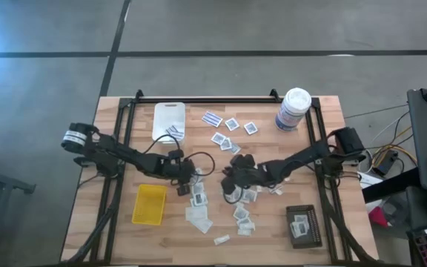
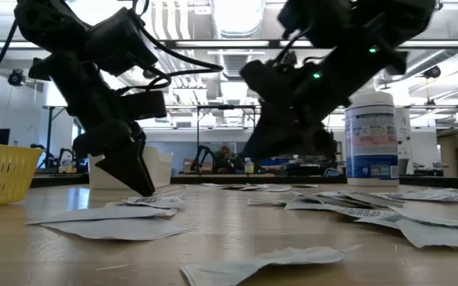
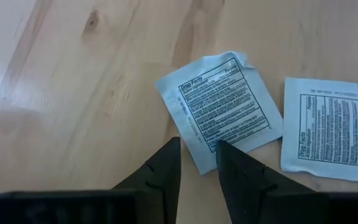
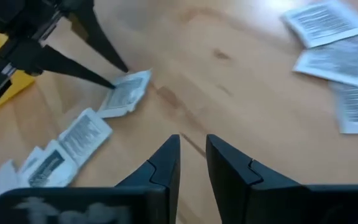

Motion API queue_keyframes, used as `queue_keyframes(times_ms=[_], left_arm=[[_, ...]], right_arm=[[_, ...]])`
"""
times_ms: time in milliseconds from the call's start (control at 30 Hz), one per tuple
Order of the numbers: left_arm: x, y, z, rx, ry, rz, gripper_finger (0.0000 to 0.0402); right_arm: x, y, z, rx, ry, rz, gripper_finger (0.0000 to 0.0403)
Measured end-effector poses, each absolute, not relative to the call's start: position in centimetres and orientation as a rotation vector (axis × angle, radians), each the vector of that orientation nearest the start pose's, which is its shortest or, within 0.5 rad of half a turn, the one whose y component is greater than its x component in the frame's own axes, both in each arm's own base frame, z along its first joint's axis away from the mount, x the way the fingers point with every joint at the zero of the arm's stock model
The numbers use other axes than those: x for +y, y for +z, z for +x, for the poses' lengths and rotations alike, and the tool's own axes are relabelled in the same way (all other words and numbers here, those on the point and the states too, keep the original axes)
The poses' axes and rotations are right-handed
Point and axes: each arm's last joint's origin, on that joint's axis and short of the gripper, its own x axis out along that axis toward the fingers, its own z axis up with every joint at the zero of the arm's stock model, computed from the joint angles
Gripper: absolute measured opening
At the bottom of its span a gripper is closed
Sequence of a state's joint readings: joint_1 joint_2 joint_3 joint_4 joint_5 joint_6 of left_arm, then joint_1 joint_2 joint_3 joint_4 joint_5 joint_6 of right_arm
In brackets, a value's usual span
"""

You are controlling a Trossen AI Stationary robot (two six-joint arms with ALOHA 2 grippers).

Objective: Pick & Place First Aid Supplies
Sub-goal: Put the towelette pack into the black bin

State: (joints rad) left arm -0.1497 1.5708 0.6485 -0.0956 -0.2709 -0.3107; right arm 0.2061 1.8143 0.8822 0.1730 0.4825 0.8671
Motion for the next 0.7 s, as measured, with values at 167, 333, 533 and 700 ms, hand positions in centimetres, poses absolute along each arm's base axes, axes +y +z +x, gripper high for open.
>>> queue_keyframes(times_ms=[167, 333, 533, 700], left_arm=[[-3.1, 12.7, 26.5, 0.951, 0.294, -0.094, 0.0108], [-3.1, 12.7, 26.5, 0.943, 0.308, -0.119, 0.0108], [-3.1, 12.5, 26.4, 0.939, 0.315, -0.132, 0.0108], [-3.1, 12.5, 26.3, 0.935, 0.318, -0.139, 0.0108]], right_arm=[[4.9, 13.0, 36.2, 0.579, -0.505, 0.608, 0.01], [4.4, 11.9, 38.3, 0.622, -0.469, 0.658, 0.0121], [4.3, 11.3, 40.6, 0.619, -0.448, 0.678, 0.014], [3.8, 11.0, 41.4, 0.625, -0.447, 0.69, 0.015]])
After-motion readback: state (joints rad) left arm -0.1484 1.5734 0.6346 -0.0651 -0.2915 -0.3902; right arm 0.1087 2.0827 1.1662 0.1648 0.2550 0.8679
